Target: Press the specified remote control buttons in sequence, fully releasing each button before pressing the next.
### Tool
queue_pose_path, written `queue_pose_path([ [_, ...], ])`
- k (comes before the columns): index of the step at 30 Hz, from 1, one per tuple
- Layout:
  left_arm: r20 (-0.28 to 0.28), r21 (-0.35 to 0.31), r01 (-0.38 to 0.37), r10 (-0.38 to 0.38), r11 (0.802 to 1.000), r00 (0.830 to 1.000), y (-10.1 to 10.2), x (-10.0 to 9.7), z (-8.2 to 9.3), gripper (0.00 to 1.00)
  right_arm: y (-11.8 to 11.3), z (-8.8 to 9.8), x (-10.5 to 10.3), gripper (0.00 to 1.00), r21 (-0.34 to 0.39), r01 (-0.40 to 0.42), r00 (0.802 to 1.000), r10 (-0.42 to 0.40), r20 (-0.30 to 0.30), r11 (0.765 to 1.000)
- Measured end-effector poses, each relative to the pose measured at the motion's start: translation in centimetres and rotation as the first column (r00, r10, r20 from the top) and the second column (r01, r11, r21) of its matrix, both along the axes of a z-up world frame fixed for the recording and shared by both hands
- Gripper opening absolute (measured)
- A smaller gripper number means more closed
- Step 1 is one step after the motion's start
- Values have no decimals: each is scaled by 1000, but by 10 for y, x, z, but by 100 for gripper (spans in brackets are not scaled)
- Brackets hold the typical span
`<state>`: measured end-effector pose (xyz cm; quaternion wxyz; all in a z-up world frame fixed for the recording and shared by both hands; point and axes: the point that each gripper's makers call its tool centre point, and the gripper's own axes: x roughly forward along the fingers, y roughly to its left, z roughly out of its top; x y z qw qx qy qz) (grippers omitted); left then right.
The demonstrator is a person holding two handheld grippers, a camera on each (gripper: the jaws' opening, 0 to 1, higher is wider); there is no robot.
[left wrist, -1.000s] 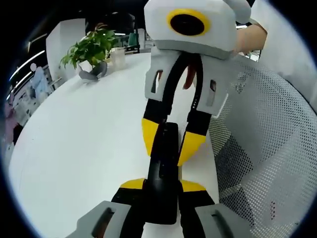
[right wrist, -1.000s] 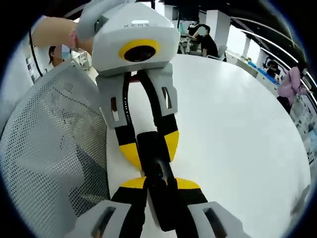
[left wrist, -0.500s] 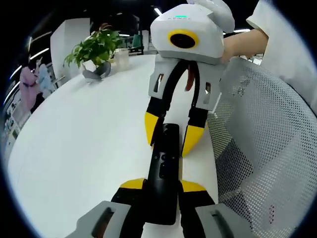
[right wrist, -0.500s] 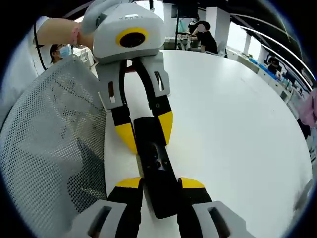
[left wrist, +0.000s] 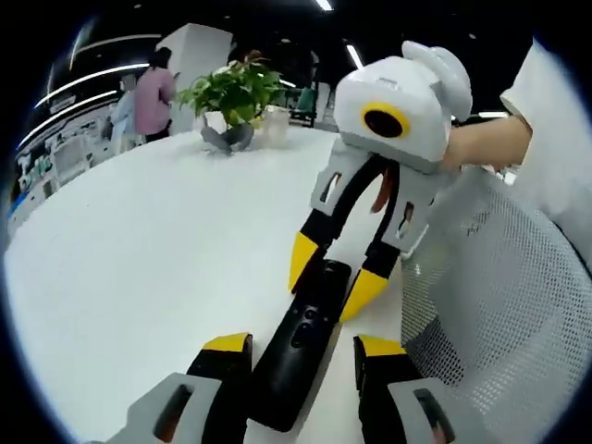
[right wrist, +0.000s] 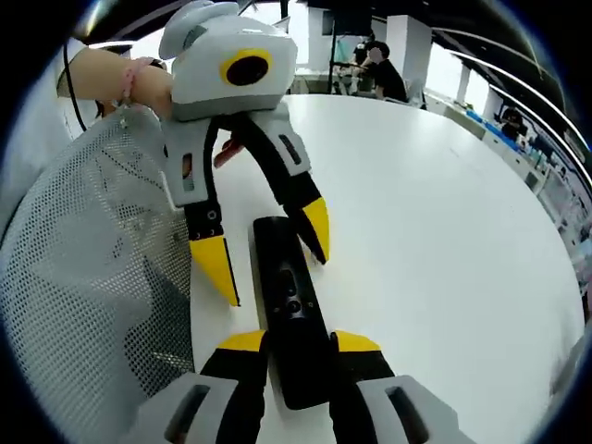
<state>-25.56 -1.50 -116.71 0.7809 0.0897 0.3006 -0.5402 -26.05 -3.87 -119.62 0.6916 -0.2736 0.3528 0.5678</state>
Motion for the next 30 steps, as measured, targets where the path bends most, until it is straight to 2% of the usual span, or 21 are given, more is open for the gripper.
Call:
queue_pose_path([
  [1, 0, -45, -34, 34, 998, 999, 0, 4, 8, 51, 0, 0, 0, 24, 5, 6, 1000, -6, -4, 1000],
  [3, 15, -93, -81, 83, 992, 996, 2, 12, 20, 58, 0, 0, 0, 24, 18, 15, 1000, -15, -9, 1000],
  [7, 105, -140, -151, 166, 979, 980, 14, 30, 45, 73, 0, 1, 0, 24, 36, 37, 999, -36, -31, 999],
  [10, 147, -212, -219, 252, 953, 956, 24, 41, 67, 86, 0, 1, 0, 25, 37, 39, 999, -38, -32, 999],
  [13, 176, -302, -277, 339, 912, 924, 31, 49, 91, 100, 0, 1, 0, 25, 38, 41, 999, -40, -30, 998],
  [17, 218, -322, -314, 393, 893, 893, 46, 47, 108, 100, 0, 1, 0, 25, 38, 44, 999, -43, -33, 998],
  [19, 229, -354, -342, 435, 871, 871, 53, 47, 118, 100, 0, 1, 0, 25, 35, 44, 999, -42, -32, 998],
  [22, 219, -393, -367, 473, 843, 853, 61, 42, 129, 100, 0, 1, 0, 25, 32, 43, 999, -42, -31, 999],
  [23, 212, -424, -381, 499, 822, 840, 66, 41, 135, 100, 0, 0, 0, 25, 30, 43, 999, -42, -30, 999],
  [28, 246, -471, -451, 604, 758, 758, 95, 38, 149, 100, 1, 1, -1, 28, 30, 54, 998, -52, -44, 998],
  [29, 265, -473, -472, 631, 744, 729, 110, 38, 148, 100, 0, 1, -1, 28, 28, 60, 997, -59, -49, 998],
  [30, 278, -474, -484, 647, 735, 710, 116, 37, 150, 100, -1, 1, 0, 29, 23, 63, 997, -62, -49, 998],
])
